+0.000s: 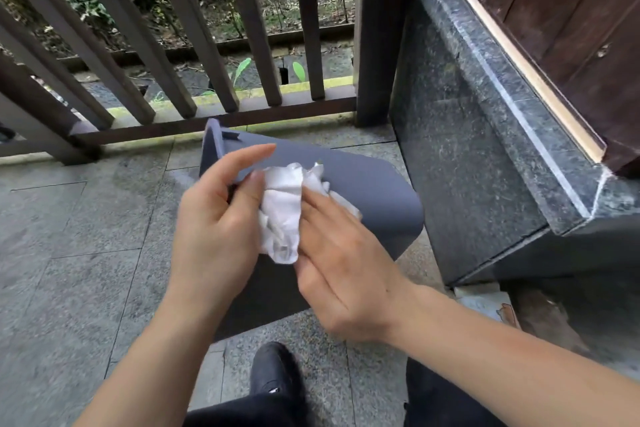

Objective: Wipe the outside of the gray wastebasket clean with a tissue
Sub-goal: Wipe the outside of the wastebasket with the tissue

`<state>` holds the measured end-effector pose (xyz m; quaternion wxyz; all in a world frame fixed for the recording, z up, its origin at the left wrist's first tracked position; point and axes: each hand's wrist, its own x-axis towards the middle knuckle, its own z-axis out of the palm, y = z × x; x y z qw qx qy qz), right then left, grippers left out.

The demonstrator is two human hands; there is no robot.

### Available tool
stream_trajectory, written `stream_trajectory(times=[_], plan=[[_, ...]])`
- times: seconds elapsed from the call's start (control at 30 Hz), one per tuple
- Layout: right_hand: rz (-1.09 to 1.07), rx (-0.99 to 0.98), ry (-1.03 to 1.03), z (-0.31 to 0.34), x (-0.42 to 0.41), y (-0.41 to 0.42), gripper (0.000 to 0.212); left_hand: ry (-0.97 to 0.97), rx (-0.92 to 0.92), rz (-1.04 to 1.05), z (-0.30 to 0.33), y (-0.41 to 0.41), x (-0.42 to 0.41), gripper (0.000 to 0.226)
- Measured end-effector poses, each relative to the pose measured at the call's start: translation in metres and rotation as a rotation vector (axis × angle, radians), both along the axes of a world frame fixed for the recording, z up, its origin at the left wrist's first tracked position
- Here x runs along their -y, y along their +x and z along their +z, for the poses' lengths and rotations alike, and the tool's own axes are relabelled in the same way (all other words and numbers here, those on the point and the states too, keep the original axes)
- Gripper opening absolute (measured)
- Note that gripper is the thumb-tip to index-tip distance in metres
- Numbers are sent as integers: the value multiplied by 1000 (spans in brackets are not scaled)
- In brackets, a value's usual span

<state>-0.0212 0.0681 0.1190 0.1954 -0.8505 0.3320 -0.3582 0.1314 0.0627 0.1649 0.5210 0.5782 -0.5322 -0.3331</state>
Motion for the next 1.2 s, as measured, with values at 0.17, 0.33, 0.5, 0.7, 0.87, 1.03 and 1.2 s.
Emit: stream_trajectory(times=[0.17, 0.33, 0.5, 0.7, 0.87, 1.03, 1.2], plan=[[-113, -107, -58, -22, 16, -23, 48, 150, -174, 210, -1, 12, 9, 32], [-462, -90, 233, -50, 43, -58, 43, 229, -245, 236, 1, 23, 8, 35], [-625, -52, 436, -61, 43, -55, 43, 216, -208, 224, -2, 24, 8, 35], [-253, -45, 241, -33, -11, 14, 57, 231, -245, 334, -12, 18, 12, 34], [92, -13, -15, -33, -53, 38, 58, 190, -269, 363, -7, 25, 10, 35], [98, -145, -160, -19, -34, 15, 55, -53, -70, 129, 2, 31, 8, 41], [-23, 18, -107, 9, -22, 6, 56, -109, -36, 117, 1, 60, 11, 37]])
